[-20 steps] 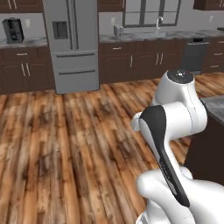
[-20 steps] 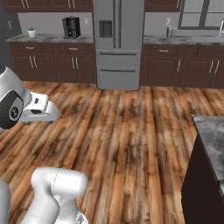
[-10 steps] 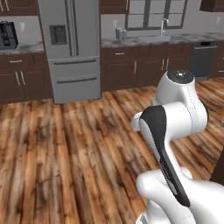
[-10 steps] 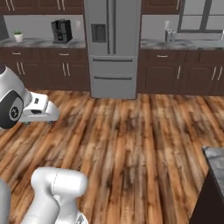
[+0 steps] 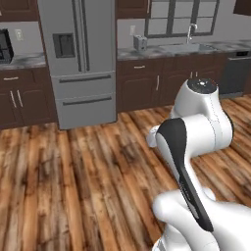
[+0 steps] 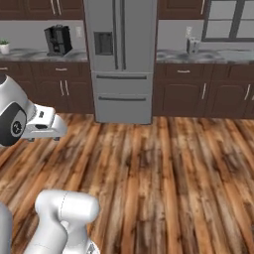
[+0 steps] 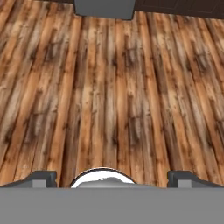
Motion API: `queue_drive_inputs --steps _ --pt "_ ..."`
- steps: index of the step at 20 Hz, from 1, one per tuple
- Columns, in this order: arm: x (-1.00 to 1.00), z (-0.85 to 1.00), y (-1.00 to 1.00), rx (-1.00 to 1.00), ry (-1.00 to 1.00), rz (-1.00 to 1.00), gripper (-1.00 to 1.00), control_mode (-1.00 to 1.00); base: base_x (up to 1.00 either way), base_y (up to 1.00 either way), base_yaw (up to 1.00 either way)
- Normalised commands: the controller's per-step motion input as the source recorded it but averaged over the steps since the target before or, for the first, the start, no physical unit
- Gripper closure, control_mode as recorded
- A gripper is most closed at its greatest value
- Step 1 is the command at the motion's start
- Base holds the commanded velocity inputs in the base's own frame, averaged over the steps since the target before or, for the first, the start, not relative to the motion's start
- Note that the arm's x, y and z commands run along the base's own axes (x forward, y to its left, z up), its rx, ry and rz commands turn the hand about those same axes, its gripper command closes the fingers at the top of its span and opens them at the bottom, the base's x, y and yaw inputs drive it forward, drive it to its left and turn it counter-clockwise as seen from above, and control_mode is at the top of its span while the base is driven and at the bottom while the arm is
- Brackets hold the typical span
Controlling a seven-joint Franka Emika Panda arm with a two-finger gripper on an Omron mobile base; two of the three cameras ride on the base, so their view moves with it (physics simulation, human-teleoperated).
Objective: Move the hot dog bun to the plate on the dining table and place the condiment next to that plate. Then navigate to the fridge and take the sausage and place it on the plate as well.
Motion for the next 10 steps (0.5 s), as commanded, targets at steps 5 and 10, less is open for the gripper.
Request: queue_drive_inputs --steps 5,10 --pt "0.00 0.00 0.00 0.00 0.00 0.00 -1.00 1.00 1.00 0.10 -0.03" --pt "0.00 0.00 0.00 0.00 0.00 0.00 -1.00 1.00 1.00 0.02 -0.01"
